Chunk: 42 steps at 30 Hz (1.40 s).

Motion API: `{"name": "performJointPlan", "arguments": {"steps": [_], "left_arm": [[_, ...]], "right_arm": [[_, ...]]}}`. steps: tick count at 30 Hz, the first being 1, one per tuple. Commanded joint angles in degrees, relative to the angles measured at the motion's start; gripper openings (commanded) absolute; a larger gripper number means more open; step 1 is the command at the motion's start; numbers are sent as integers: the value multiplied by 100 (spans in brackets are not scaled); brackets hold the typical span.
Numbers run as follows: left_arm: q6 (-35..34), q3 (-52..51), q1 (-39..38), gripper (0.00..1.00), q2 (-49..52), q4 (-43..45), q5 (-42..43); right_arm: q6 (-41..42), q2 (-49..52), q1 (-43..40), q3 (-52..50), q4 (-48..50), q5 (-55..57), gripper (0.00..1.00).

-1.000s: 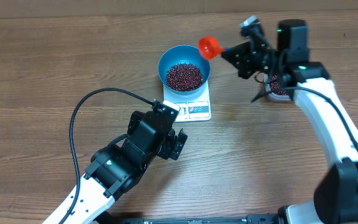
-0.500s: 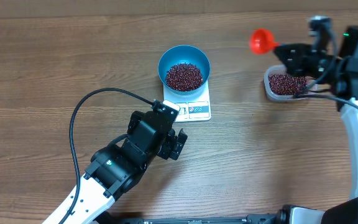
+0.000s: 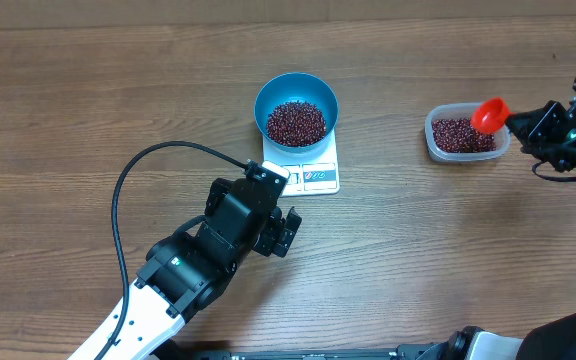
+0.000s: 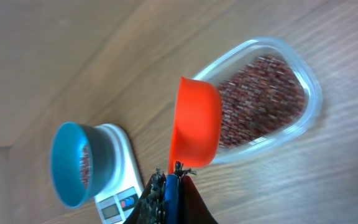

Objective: Scoop item into bowl and weigh 150g on scale
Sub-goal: 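Carry the empty scoop right back over the bean tub, then lower the red scoop into the beans in the tub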

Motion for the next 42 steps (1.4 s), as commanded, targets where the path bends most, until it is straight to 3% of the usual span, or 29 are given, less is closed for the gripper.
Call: {"name": "performJointPlan", "arguments": {"steps": [1, 21, 33, 42], "left_arm": [[66, -26, 2, 100, 39, 4, 26], [66, -26, 2, 99, 39, 4, 26], [66, -26, 2, 100, 39, 4, 26], [66, -26, 2, 100, 39, 4, 26]], "right_arm": [[46, 13, -17, 98, -59, 476, 4], [48, 608, 179, -85, 129, 481, 4], [50, 610, 533, -116, 315, 1060, 4], [420, 612, 531, -796, 861, 1067, 4]]}}
